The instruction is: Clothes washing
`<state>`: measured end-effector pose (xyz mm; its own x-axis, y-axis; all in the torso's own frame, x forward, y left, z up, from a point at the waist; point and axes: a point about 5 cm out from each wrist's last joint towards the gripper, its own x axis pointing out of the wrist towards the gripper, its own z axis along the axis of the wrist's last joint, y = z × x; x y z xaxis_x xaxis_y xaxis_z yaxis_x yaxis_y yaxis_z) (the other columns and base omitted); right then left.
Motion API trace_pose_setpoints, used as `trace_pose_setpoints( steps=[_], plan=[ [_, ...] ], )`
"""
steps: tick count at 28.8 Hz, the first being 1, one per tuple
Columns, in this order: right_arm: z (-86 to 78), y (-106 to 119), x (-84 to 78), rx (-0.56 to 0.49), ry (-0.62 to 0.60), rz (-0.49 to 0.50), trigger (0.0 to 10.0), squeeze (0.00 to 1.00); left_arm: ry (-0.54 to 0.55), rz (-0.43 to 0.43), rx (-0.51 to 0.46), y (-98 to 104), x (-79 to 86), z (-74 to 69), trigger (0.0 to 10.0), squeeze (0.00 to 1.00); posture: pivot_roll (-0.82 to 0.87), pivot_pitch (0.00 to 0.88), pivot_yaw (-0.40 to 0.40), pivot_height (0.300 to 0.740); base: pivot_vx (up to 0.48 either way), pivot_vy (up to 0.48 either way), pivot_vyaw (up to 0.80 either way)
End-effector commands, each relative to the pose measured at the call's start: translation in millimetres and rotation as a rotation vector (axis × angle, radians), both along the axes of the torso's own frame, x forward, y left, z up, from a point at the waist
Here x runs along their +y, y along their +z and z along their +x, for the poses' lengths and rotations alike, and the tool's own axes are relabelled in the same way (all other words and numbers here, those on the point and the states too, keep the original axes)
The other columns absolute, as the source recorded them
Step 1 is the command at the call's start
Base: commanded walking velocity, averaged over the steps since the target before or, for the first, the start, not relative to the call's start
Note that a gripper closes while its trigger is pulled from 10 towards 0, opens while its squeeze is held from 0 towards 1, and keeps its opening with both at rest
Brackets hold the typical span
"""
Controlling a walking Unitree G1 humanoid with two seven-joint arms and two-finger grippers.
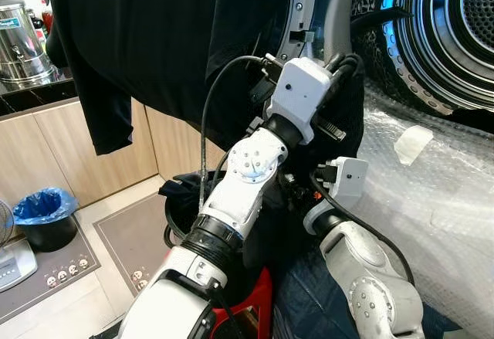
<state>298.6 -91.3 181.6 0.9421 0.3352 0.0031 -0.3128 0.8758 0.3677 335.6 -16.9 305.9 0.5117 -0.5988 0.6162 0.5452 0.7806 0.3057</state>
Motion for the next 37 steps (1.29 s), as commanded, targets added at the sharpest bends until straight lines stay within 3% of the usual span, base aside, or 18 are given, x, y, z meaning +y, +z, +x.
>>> trace_pose_setpoints(
  steps=[1,20,21,22,24,25,37],
  plan=[
    [2.8,4.4,-1.1,-0.007,-0.019,0.005,0.0,0.0,-0.026,-0.01,-0.055,12.9,-6.9,-5.6,10.0,0.0,-0.04,0.0,-0.008,0.74,0.0,0.0,0.0],
    [10.2,8.0,-9.1,0.014,-0.081,0.092,0.0,0.0,-0.091,-0.033,-0.033,15.1,-15.8,-16.4,10.0,0.0,-0.02,0.0,-0.015,0.74,0.0,0.0,0.0],
    [10.6,8.5,-9.1,0.013,-0.08,0.099,0.0,0.0,-0.101,-0.034,-0.028,15.0,-16.2,-17.1,10.0,0.12,-0.02,0.0,-0.015,0.74,0.0,0.0,0.0],
    [11.0,9.1,-9.1,0.012,-0.079,0.106,0.0,0.0,-0.11,-0.035,-0.025,15.0,-16.5,-18.0,10.0,0.79,-0.02,0.0,-0.015,0.74,0.0,0.0,0.0],
    [11.2,9.3,-9.1,0.013,-0.079,0.108,0.0,0.0,-0.111,-0.035,-0.024,15.1,-16.4,-18.1,10.0,0.79,-0.02,0.0,-0.015,0.74,0.0,0.0,0.0],
    [11.5,9.6,-9.1,0.011,-0.077,0.109,0.0,0.0,-0.121,-0.042,-0.018,15.1,-16.1,-18.8,10.0,1.0,-0.01,0.0,-0.013,0.74,0.0,0.0,0.0],
    [14.3,14.7,-12.0,-0.049,-0.049,0.221,0.0,0.0,-0.179,-0.056,0.015,13.7,-12.5,-26.3,10.0,1.0,0.02,0.0,-0.019,0.74,0.0,0.0,0.0]
  ],
)
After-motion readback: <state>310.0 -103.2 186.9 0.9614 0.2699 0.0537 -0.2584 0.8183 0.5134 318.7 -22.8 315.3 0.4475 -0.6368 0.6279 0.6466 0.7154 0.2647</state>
